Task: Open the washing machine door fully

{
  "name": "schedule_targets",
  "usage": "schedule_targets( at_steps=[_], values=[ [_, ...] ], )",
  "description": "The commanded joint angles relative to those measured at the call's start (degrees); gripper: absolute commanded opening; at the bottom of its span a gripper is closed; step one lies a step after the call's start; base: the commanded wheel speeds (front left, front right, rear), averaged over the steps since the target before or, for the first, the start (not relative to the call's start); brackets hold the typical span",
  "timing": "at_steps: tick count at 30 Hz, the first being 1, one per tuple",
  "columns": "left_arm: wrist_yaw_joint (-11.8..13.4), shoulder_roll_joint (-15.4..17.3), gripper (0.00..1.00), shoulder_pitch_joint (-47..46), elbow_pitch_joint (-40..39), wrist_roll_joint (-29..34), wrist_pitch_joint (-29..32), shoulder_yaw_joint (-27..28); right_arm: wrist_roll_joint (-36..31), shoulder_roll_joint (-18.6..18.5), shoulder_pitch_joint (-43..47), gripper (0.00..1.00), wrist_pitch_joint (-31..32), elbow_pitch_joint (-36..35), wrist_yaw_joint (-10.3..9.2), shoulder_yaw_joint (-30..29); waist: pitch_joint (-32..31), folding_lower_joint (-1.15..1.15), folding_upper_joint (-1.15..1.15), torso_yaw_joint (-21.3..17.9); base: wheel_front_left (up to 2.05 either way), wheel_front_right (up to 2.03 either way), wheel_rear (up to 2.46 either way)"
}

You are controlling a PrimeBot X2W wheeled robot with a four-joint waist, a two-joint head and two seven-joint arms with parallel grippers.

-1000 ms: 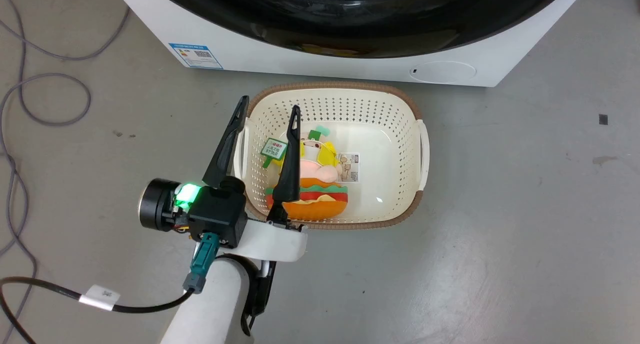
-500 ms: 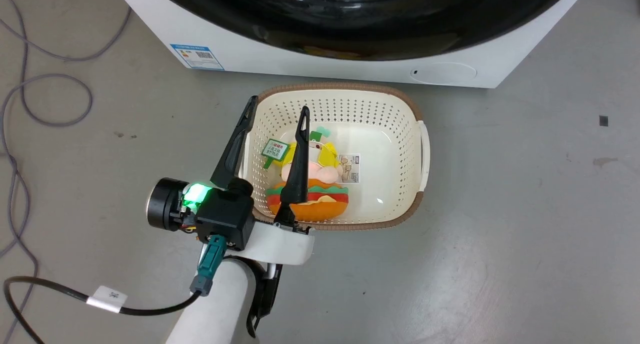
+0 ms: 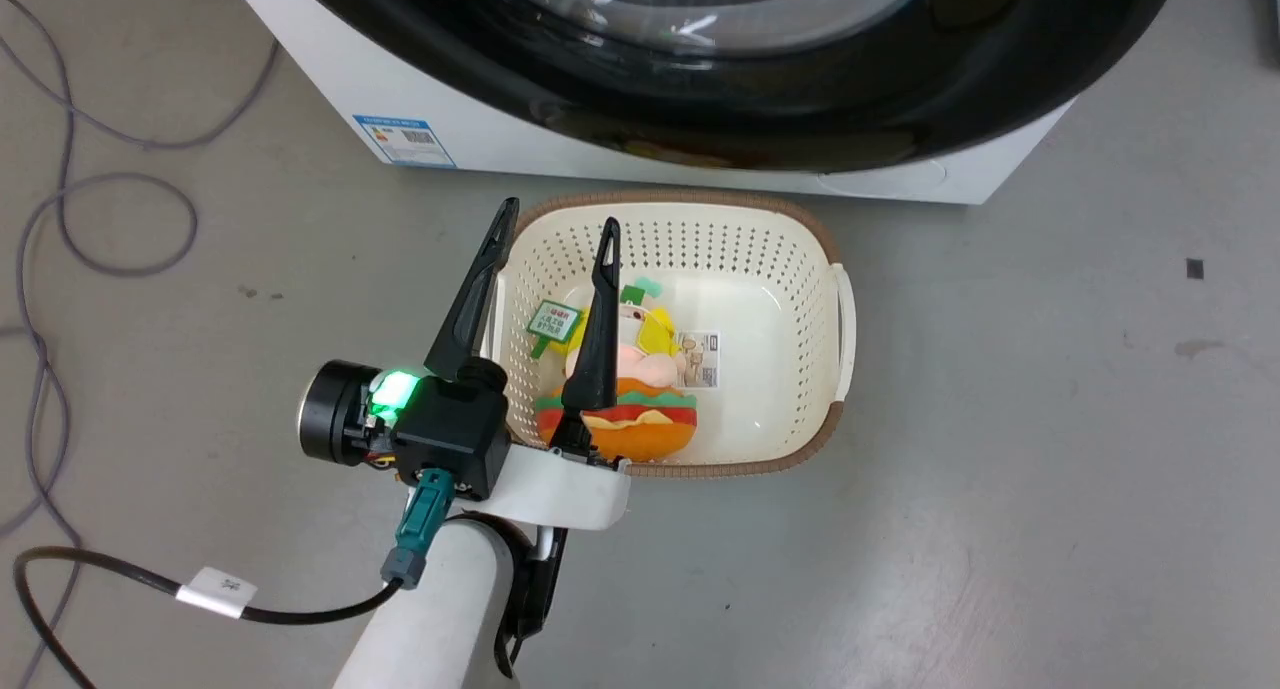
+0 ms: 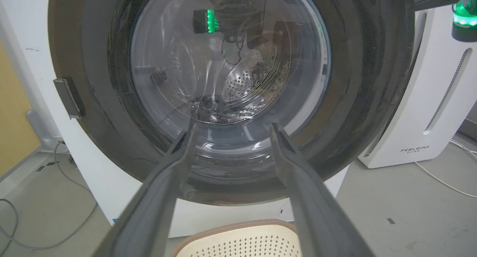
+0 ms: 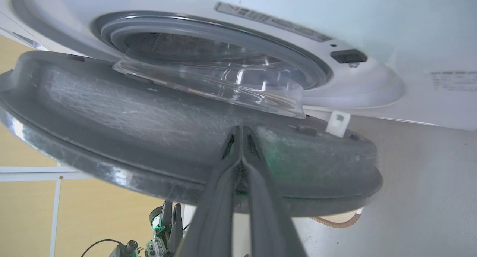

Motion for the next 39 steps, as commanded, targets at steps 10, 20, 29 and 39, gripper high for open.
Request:
schedule_targets(
  at_steps=[10, 20, 29, 39],
  values=[
    [-0.24, 0.12, 1.0, 1.85, 1.72, -0.41, -0.32, 0.03, 2.12, 1.16, 10.6, 0.0, 2.71, -7.28, 0.05, 1.49, -4.61, 0.0, 0.0, 0.0, 0.0, 0.0, 0.0],
    [-0.74, 0.12, 1.0, 4.41, 2.67, -0.62, -0.32, -0.02, 5.59, 1.41, 19.41, 0.0, 2.37, -14.47, 0.05, 1.37, -8.35, 0.0, 0.0, 0.36, 0.0, 0.0, 0.0],
    [-0.98, 0.12, 1.0, 5.27, 2.99, -0.43, -0.32, 0.15, 10.44, 1.13, 23.9, 0.0, 1.28, -19.18, 0.05, 0.87, -9.47, 0.0, 0.0, 0.26, 0.0, 0.0, 0.0],
    [-1.5, 0.12, 1.0, 6.63, 3.77, -0.23, -0.32, 0.57, 15.35, -0.3, 29.14, 0.0, 0.97, -25.43, 0.05, 3.94, -12.48, 0.0, 0.0, -0.83, 0.0, 0.0, 0.0]
  ],
)
